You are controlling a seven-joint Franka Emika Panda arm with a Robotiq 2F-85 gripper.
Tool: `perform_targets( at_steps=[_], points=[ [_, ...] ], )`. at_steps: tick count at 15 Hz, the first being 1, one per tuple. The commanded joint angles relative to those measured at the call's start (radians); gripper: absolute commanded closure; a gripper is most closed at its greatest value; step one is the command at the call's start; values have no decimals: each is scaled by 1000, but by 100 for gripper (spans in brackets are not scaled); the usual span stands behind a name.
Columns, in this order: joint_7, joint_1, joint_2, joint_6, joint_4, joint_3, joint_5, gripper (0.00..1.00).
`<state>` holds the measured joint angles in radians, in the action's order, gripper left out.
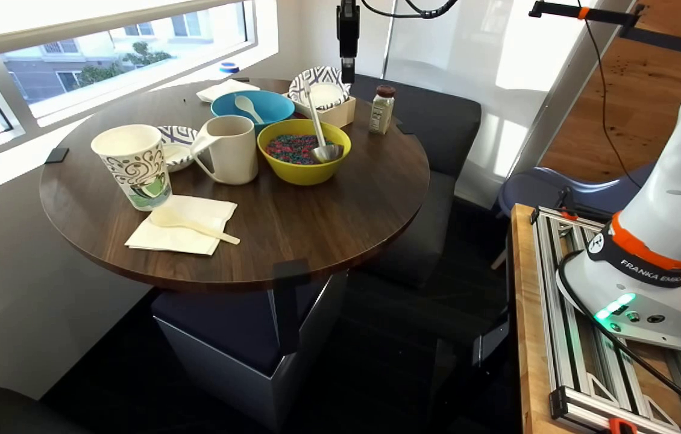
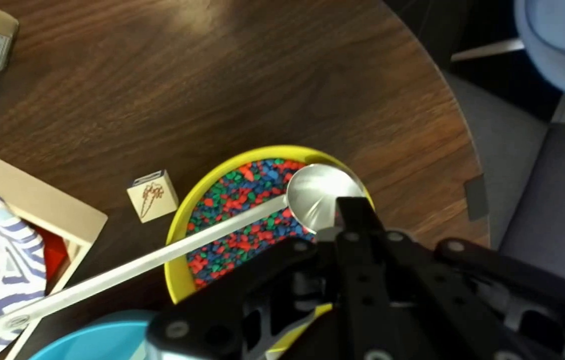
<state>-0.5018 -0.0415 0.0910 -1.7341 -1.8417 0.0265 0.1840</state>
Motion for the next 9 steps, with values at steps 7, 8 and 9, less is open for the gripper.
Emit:
perform_targets(
  at_steps=[7, 8, 9],
  points=[
    [-56, -9, 54, 79, 62, -7, -46, 97],
    [-55, -9, 56, 78, 64, -7, -48, 97],
    [-54, -9, 59, 79, 68, -8, -49, 97]
  ],
)
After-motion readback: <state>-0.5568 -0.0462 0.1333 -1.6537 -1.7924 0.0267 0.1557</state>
